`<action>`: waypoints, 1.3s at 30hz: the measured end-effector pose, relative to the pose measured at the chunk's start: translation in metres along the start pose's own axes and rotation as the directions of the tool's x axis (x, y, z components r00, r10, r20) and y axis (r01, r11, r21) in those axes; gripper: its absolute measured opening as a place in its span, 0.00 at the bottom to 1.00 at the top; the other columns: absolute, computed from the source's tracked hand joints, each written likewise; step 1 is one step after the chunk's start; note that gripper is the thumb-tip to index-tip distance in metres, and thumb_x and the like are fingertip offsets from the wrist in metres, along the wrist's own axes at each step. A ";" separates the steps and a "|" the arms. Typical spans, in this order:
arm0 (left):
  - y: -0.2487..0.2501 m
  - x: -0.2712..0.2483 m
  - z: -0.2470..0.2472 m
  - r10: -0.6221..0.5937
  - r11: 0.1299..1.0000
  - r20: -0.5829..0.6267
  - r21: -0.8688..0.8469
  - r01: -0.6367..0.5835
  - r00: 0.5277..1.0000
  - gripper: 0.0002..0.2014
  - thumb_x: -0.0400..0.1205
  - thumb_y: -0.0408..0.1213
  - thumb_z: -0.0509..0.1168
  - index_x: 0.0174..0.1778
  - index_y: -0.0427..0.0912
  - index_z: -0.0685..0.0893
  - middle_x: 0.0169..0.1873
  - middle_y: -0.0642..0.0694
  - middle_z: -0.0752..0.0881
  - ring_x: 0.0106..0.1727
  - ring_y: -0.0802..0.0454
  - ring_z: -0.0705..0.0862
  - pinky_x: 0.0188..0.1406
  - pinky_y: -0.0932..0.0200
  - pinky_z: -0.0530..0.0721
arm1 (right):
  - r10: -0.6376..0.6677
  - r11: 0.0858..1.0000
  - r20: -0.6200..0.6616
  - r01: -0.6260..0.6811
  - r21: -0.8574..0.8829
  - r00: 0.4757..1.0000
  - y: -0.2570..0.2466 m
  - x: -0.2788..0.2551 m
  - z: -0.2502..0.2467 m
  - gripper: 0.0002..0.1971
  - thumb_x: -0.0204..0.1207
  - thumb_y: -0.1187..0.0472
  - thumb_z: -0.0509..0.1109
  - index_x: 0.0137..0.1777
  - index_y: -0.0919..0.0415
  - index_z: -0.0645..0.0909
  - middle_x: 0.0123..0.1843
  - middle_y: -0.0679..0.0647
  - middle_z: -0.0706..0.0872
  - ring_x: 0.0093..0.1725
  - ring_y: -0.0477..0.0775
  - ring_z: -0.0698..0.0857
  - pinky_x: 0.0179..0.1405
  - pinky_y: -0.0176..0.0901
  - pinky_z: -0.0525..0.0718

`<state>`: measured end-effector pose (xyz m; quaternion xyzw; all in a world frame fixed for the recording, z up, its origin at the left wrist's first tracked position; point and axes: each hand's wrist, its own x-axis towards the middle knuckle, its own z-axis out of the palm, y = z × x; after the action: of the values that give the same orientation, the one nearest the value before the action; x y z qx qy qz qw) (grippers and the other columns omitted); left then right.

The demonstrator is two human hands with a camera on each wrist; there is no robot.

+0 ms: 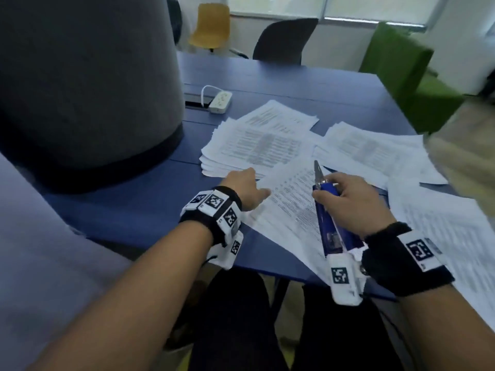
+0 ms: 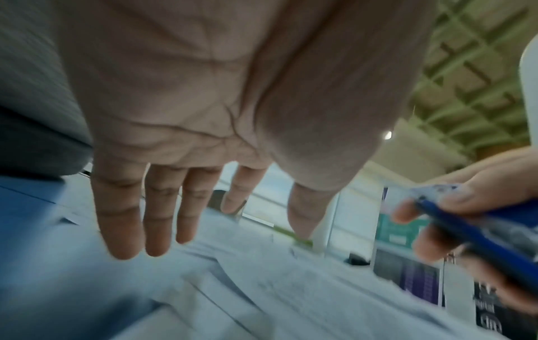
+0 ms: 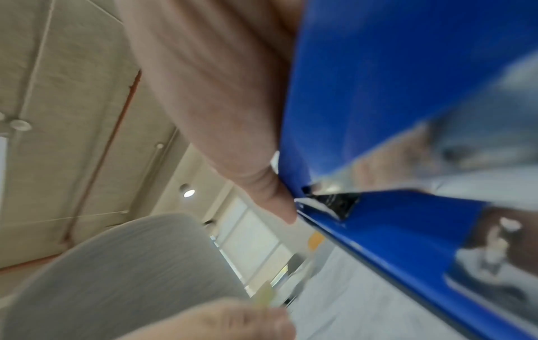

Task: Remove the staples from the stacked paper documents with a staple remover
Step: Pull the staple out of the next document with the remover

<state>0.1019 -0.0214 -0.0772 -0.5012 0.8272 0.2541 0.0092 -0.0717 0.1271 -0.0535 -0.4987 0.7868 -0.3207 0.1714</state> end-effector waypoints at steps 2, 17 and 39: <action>0.015 0.023 0.013 -0.067 0.993 0.028 0.096 0.064 0.997 0.44 0.80 0.64 0.69 0.83 0.39 0.64 0.77 0.34 0.76 0.77 0.33 0.76 0.72 0.41 0.79 | 0.062 0.998 -0.030 -0.063 -0.020 0.998 0.024 0.011 -0.022 0.05 0.78 0.53 0.72 0.50 0.52 0.86 0.40 0.51 0.89 0.40 0.56 0.87 0.44 0.47 0.83; 0.038 0.040 0.012 -0.192 0.981 0.035 0.015 0.192 0.981 0.14 0.73 0.35 0.81 0.52 0.37 0.89 0.50 0.40 0.91 0.50 0.40 0.88 0.48 0.53 0.87 | 0.388 0.749 -0.041 -0.341 -0.568 0.921 0.148 0.046 -0.109 0.12 0.73 0.59 0.78 0.54 0.60 0.84 0.51 0.58 0.83 0.50 0.58 0.79 0.45 0.41 0.77; 0.031 -0.024 -0.088 0.247 0.851 -0.562 -0.263 -0.453 0.790 0.25 0.67 0.45 0.87 0.59 0.48 0.90 0.47 0.45 0.91 0.47 0.52 0.88 0.55 0.45 0.90 | -0.114 0.866 -0.138 0.167 0.471 0.984 0.057 0.027 -0.085 0.14 0.71 0.60 0.82 0.55 0.61 0.90 0.52 0.53 0.94 0.53 0.53 0.92 0.59 0.50 0.89</action>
<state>0.1090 -0.0283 0.0183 -0.3760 0.8128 0.2671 -0.3558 -0.1725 0.1482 -0.0281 -0.4788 0.6520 -0.5436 0.2240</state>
